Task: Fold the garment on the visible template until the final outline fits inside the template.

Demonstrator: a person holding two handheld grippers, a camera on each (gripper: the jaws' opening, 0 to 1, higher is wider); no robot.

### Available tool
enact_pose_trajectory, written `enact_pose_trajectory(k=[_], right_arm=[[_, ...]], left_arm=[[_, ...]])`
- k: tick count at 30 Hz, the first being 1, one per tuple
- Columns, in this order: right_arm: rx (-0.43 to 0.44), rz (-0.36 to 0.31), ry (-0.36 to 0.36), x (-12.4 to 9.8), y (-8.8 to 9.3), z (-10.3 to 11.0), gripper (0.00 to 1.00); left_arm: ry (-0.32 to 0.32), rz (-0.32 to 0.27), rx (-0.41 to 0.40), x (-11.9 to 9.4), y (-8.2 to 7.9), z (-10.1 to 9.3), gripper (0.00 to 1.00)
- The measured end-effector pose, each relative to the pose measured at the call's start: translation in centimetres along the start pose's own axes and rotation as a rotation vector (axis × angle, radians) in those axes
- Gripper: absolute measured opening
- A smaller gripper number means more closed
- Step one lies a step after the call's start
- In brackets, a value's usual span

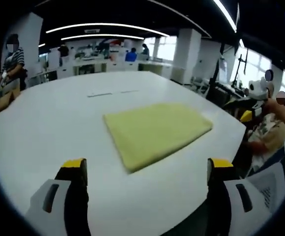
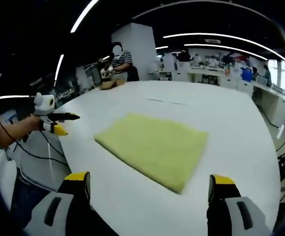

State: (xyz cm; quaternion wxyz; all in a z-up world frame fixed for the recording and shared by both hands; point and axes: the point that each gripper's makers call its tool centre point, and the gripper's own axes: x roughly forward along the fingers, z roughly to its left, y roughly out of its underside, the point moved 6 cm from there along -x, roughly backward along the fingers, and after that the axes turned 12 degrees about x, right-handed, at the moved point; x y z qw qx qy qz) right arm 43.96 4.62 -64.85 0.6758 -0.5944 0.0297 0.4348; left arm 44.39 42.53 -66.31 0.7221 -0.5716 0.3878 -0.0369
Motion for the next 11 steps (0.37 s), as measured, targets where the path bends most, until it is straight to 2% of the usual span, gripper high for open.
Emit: enact_pose_trajectory(k=[2,6,11], right_arm=[[-0.007,-0.006,0.002,-0.2,0.1,0.2,0.99],[-0.022,-0.011,0.001,-0.3,0.5,0.8,0.99],[-0.047,-0.008,-0.002,-0.1,1.3,1.2,0.99]], left_arm=[[-0.016,-0.002,0.005,-0.4,0.2,0.0,0.99],[0.005,0.016,0.010,-0.8,0.7,-0.6,0.99],[-0.013,0.023,0.005,-1.2,1.3,-0.6,0.98]])
